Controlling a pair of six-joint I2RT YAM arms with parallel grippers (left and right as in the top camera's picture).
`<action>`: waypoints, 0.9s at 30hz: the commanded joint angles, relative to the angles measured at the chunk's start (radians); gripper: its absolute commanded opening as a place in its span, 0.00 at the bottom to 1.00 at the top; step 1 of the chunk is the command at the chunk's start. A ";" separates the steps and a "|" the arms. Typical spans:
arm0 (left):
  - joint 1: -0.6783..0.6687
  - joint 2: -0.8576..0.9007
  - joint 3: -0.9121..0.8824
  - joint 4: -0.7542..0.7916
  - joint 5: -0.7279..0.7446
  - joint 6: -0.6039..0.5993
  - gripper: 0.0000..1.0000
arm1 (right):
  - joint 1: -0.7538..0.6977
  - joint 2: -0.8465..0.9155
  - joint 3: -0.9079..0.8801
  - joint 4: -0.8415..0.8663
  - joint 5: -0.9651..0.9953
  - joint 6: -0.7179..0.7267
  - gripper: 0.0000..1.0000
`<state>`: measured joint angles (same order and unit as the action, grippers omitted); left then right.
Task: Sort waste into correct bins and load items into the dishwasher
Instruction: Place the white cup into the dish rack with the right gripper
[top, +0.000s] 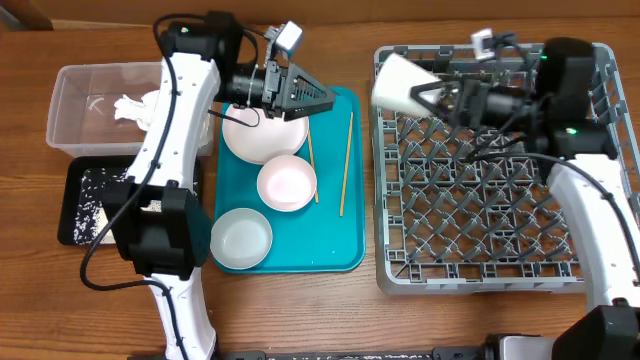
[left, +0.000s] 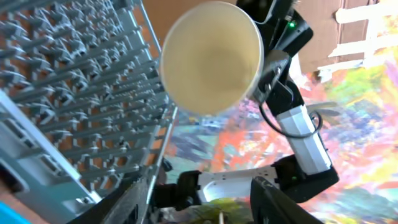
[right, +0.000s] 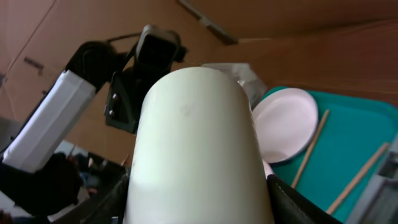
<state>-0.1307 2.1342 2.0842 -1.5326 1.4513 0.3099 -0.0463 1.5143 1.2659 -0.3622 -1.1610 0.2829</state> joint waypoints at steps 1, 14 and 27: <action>0.013 -0.010 0.019 0.060 -0.134 -0.003 0.56 | -0.037 -0.007 0.006 -0.080 0.079 0.006 0.45; 0.013 -0.010 0.019 0.249 -1.065 -0.290 0.57 | 0.204 -0.009 0.330 -0.815 0.961 0.036 0.44; 0.013 -0.010 0.019 0.266 -1.119 -0.291 0.57 | 0.383 -0.008 0.381 -1.324 1.071 0.247 0.46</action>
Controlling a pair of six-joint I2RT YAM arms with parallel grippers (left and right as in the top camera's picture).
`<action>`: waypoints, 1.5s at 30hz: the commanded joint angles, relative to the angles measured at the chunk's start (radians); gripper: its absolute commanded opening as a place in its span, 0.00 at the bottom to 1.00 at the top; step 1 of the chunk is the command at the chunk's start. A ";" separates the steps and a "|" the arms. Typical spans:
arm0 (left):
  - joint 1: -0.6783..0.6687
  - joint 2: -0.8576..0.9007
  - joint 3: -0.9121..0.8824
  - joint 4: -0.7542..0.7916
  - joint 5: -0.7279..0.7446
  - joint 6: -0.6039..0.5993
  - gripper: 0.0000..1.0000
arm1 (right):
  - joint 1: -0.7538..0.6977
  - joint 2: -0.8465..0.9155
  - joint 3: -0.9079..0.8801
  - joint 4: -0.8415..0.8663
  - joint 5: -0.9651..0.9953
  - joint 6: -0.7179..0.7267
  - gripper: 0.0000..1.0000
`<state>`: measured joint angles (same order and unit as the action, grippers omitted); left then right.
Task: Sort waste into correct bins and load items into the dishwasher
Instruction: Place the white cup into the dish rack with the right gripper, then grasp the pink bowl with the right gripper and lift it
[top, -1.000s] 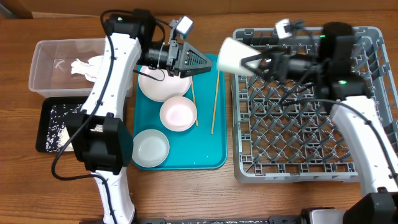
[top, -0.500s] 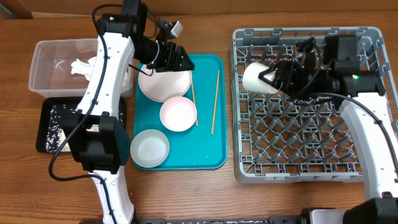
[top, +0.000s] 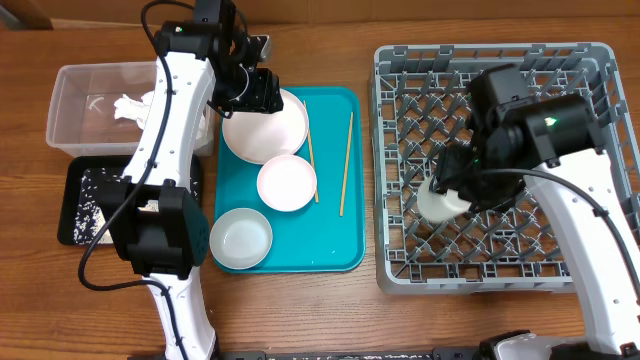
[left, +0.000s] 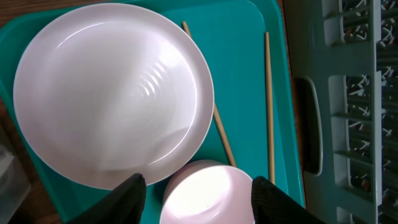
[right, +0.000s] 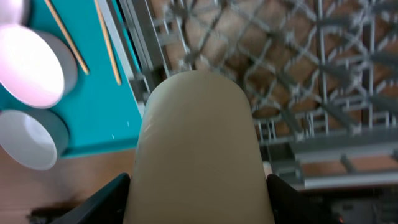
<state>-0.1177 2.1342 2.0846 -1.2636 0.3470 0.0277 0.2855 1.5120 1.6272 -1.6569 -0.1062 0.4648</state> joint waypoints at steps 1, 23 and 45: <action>0.000 -0.010 0.019 -0.005 -0.015 -0.009 0.57 | 0.075 -0.005 0.018 -0.037 0.015 0.076 0.48; -0.001 -0.010 0.019 -0.019 -0.018 -0.009 0.57 | 0.288 -0.009 -0.364 0.199 0.080 0.291 0.49; 0.000 -0.010 0.397 -0.195 -0.055 -0.009 0.62 | 0.294 -0.003 -0.113 0.510 0.018 0.156 0.76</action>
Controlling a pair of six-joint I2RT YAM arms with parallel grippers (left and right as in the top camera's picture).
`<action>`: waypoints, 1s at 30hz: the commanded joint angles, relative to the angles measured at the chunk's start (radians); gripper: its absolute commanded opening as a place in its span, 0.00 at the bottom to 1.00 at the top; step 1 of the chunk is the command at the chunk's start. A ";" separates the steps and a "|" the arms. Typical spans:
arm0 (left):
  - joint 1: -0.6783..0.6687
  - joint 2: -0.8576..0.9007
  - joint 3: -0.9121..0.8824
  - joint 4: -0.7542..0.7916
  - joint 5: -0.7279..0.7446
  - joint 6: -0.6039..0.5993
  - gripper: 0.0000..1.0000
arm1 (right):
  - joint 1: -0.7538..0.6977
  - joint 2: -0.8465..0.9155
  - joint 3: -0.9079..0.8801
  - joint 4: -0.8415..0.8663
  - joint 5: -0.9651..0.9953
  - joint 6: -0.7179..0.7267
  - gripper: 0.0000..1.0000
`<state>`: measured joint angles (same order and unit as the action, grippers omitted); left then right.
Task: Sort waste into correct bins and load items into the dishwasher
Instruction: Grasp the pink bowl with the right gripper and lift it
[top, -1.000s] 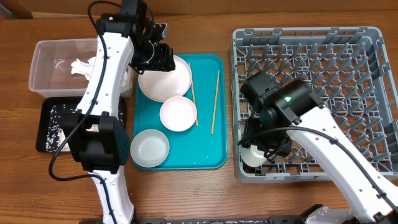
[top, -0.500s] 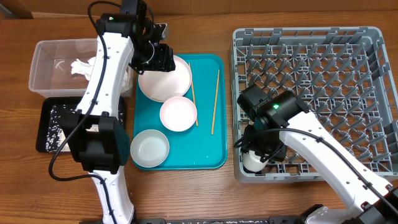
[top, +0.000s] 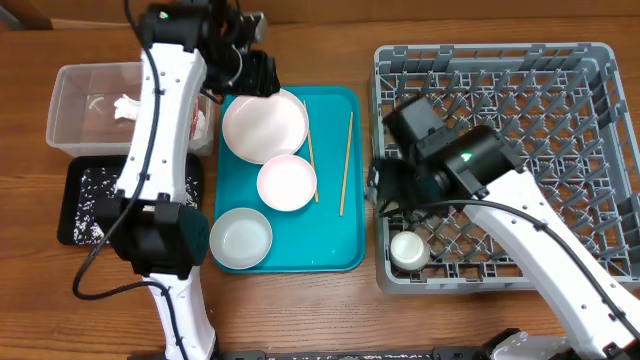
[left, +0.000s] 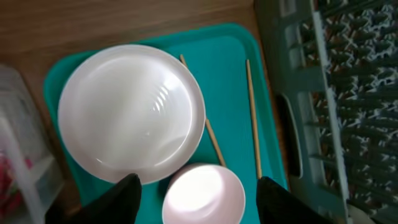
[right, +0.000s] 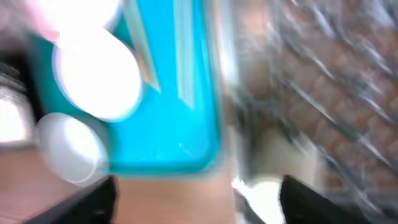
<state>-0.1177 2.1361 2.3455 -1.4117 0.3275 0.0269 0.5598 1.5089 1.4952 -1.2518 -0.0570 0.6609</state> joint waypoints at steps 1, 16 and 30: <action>0.000 -0.012 0.177 -0.074 -0.064 -0.008 0.63 | 0.030 0.009 0.010 0.174 -0.031 -0.031 0.75; 0.000 -0.012 0.313 -0.177 -0.390 -0.076 1.00 | 0.120 0.470 -0.003 0.473 -0.061 0.120 0.50; 0.000 -0.012 0.313 -0.170 -0.390 -0.076 1.00 | 0.120 0.573 -0.002 0.516 -0.079 0.129 0.04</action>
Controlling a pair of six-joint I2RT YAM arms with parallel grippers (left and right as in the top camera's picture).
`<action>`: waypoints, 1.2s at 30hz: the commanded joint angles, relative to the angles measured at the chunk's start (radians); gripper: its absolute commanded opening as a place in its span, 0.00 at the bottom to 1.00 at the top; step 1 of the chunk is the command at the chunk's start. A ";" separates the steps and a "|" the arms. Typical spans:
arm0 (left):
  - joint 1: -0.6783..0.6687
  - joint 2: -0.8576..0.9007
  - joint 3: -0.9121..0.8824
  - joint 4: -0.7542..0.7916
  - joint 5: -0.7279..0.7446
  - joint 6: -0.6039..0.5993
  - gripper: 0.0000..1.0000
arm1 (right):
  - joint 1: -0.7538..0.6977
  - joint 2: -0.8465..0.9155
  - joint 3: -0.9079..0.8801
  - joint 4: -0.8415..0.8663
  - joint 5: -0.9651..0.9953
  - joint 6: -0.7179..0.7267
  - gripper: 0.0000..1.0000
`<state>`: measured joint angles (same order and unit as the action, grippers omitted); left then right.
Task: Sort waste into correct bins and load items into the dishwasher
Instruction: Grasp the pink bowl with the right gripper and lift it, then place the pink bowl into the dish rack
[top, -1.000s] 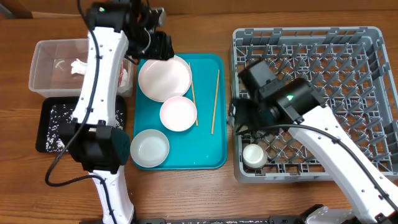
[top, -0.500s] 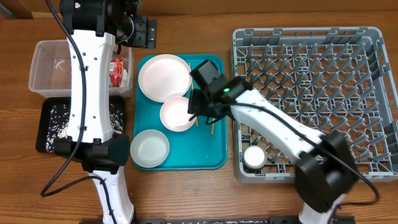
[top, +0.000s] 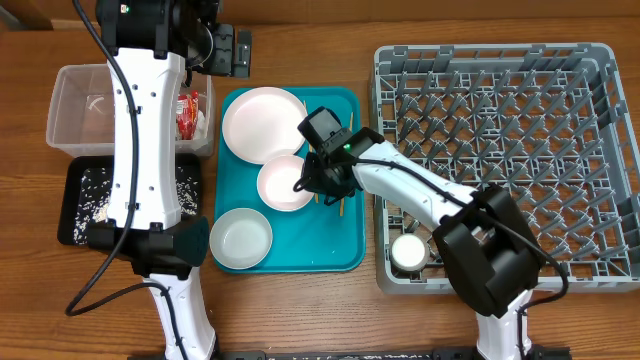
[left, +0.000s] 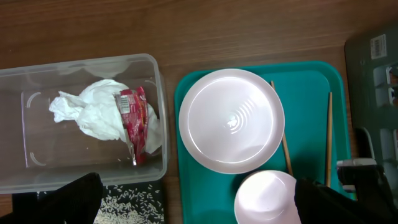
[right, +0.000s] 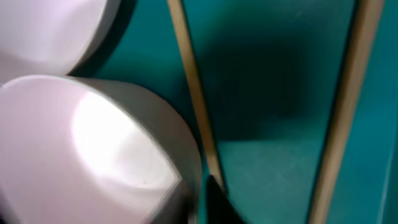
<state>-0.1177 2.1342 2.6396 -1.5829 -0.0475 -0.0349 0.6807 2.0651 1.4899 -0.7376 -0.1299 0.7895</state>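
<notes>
My right gripper (top: 321, 186) is low on the teal tray (top: 325, 245), between the pink bowl (top: 283, 183) and the two chopsticks. In the right wrist view one dark fingertip (right: 212, 196) sits on the lower end of the left chopstick (right: 189, 81); the other chopstick (right: 345, 112) lies apart to its right. The cream cup (top: 407, 250) stands in the grey rack (top: 500, 50) at its front left corner. High above the tray's back left corner, my left gripper (top: 228, 50) hangs open and empty, its fingers (left: 65, 199) spread wide.
On the tray are also a large white plate (top: 264, 124) and a pale bowl (top: 241, 238). At the left, a clear bin (top: 62, 135) holds tissue and a red wrapper (left: 134, 118). In front of it lies a black tray of rice (top: 85, 200).
My right arm has moved left from the rack's front left corner onto the tray, down at the left chopstick beside the pink bowl. My left gripper is higher and further left. The cup stays in the rack.
My right gripper first held the cream cup above the rack's back left, with my left gripper beside the plate. It then had the cup low over the rack. A second ago the cup stood in the rack's front left corner, released. Now my right gripper is on the tray.
</notes>
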 joint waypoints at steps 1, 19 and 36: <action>0.000 -0.010 0.019 0.002 -0.015 -0.014 1.00 | -0.001 0.014 0.005 0.003 -0.006 0.000 0.04; 0.000 -0.010 0.019 0.002 -0.015 -0.014 1.00 | -0.013 -0.446 0.114 -0.301 1.290 -0.156 0.04; 0.000 -0.010 0.019 0.002 -0.014 -0.014 1.00 | -0.240 -0.059 0.106 0.212 1.339 -0.811 0.04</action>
<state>-0.1177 2.1342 2.6396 -1.5829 -0.0505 -0.0353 0.4389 1.9732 1.5936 -0.5610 1.2373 0.0647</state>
